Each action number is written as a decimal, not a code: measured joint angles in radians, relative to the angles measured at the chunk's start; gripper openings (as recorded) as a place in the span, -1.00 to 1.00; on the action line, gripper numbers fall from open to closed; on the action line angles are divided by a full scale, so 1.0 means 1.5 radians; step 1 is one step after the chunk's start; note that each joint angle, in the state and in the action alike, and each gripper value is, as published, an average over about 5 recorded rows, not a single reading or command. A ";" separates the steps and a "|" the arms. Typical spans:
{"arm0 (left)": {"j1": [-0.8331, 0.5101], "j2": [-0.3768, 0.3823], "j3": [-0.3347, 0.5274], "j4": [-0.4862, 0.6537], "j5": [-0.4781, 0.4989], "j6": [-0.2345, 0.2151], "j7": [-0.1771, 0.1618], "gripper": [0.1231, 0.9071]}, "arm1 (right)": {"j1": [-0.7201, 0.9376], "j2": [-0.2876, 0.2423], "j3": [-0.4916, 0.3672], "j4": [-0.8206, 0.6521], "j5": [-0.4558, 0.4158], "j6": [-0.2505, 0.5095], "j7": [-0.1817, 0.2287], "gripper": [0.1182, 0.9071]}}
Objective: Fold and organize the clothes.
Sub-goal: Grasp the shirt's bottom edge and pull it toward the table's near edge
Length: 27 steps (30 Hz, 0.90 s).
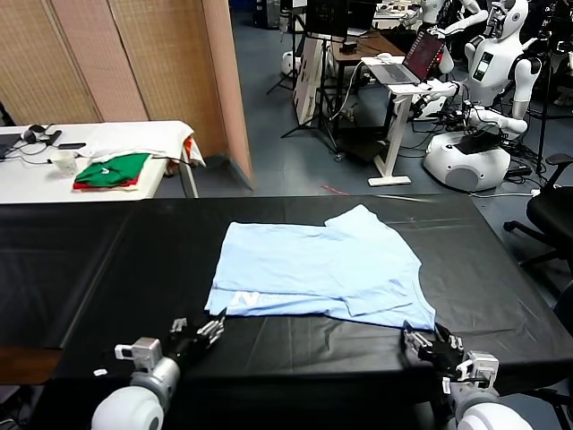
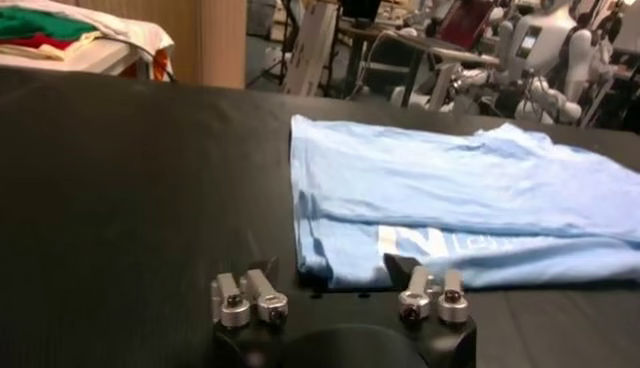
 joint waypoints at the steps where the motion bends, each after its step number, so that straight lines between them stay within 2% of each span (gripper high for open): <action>1: 0.000 0.000 0.000 -0.001 0.001 0.002 -0.001 0.06 | 0.000 -0.002 -0.001 0.000 0.000 0.000 0.000 -0.83; 2: 0.001 0.001 0.000 -0.002 0.002 0.003 -0.002 -0.03 | -0.001 -0.004 -0.002 0.001 0.000 0.001 0.000 -0.88; 3: 0.003 0.002 0.000 -0.004 0.004 0.004 -0.003 -0.22 | -0.003 -0.007 -0.003 0.003 0.000 0.001 0.000 -0.93; 7: 0.011 0.003 0.000 -0.015 0.022 0.008 -0.009 -0.82 | -0.012 -0.021 -0.011 0.015 0.000 -0.003 -0.001 -0.93; 9: 0.016 0.003 0.000 -0.021 0.036 0.011 -0.015 -0.93 | -0.018 -0.030 -0.015 0.023 0.000 -0.012 -0.001 -0.93; 14: 0.035 0.003 -0.009 -0.044 0.092 0.017 -0.030 -0.95 | -0.034 -0.065 -0.025 0.052 0.000 -0.054 0.002 -0.93; 21: 0.093 -0.003 -0.037 -0.086 0.146 0.018 -0.037 -0.95 | -0.042 -0.121 -0.035 0.080 0.000 -0.104 0.003 -0.93; 27: 0.161 -0.027 -0.048 -0.123 0.177 0.017 -0.039 -0.95 | -0.049 -0.137 -0.040 0.094 -0.001 -0.122 0.006 -0.93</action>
